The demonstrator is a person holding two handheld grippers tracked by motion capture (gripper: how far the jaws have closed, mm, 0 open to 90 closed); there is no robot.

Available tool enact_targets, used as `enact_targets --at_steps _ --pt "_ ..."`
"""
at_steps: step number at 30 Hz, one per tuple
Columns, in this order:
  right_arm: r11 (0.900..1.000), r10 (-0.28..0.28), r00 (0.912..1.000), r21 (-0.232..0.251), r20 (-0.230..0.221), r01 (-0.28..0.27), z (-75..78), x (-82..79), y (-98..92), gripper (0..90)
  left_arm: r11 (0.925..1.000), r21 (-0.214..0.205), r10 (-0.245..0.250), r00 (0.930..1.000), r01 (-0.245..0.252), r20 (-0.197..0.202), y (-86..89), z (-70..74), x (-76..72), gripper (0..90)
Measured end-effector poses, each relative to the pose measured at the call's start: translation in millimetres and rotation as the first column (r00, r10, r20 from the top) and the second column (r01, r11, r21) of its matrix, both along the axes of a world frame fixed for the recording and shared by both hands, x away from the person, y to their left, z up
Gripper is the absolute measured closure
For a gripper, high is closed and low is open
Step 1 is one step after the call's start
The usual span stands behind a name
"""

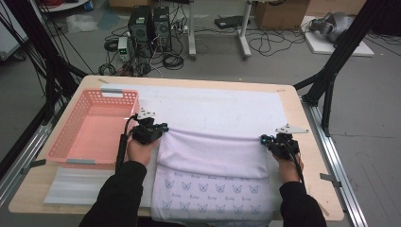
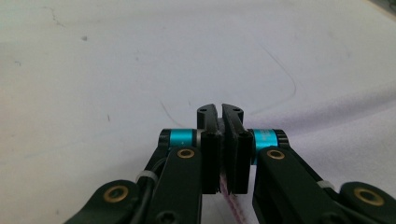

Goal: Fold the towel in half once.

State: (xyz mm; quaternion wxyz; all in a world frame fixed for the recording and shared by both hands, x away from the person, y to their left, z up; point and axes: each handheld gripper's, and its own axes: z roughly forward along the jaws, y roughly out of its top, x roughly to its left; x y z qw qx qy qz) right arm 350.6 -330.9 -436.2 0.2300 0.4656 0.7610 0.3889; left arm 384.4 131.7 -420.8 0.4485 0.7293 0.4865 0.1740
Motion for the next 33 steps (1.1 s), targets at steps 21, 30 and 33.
enact_targets --at_steps 21,30,33 --pt "0.9958 -0.076 0.9954 -0.047 0.058 0.079 18.7 64.8 16.1 87.0 0.9983 -0.007 0.057 0.9973 -0.057 0.046 1.6 7.6 61.7 85.8" --pt "0.9923 -0.122 0.9922 -0.018 0.026 0.122 7.5 70.8 26.1 73.0 0.9984 0.016 0.054 0.9985 -0.054 0.010 -4.5 3.3 59.7 64.8" --pt "0.9927 -0.120 0.9927 -0.006 0.014 0.120 9.5 68.8 23.9 68.0 0.9986 0.019 0.048 0.9973 -0.049 0.055 -6.8 13.8 52.6 55.3"
